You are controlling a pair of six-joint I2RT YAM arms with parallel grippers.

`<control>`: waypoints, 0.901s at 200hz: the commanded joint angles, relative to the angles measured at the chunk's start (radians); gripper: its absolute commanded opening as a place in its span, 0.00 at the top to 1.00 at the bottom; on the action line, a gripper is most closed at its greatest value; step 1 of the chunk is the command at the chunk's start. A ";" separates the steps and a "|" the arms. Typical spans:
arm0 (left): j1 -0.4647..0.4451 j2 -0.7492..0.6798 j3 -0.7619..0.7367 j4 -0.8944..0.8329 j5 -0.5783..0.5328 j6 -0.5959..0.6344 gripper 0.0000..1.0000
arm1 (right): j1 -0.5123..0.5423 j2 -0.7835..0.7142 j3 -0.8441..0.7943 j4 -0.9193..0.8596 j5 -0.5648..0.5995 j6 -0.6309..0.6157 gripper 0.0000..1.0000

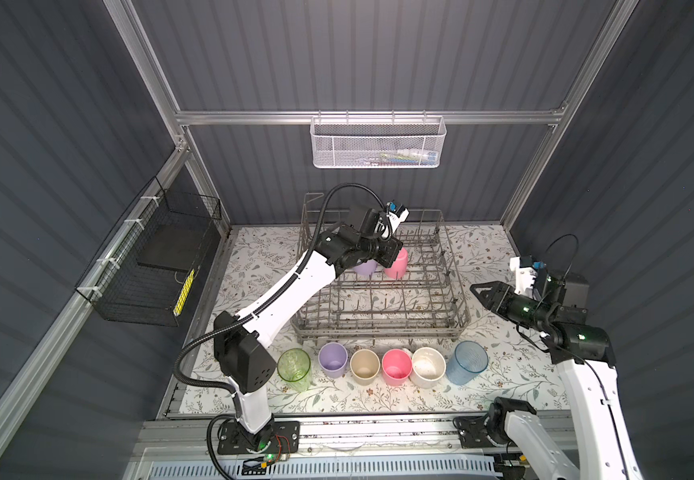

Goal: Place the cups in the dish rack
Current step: 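Raise the left gripper from the rack and move it over the clear blue cup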

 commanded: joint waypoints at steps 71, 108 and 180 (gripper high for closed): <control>-0.301 -0.058 -0.077 -0.096 -0.060 0.112 0.41 | 0.151 -0.120 0.032 -0.252 0.208 0.043 0.28; -0.369 -0.056 -0.151 -0.095 -0.050 0.076 0.51 | 0.150 -0.218 -0.037 -0.166 0.308 0.113 0.27; -0.456 0.061 -0.167 -0.063 -0.030 0.027 0.53 | 0.147 -0.391 -0.002 -0.203 0.625 0.132 0.22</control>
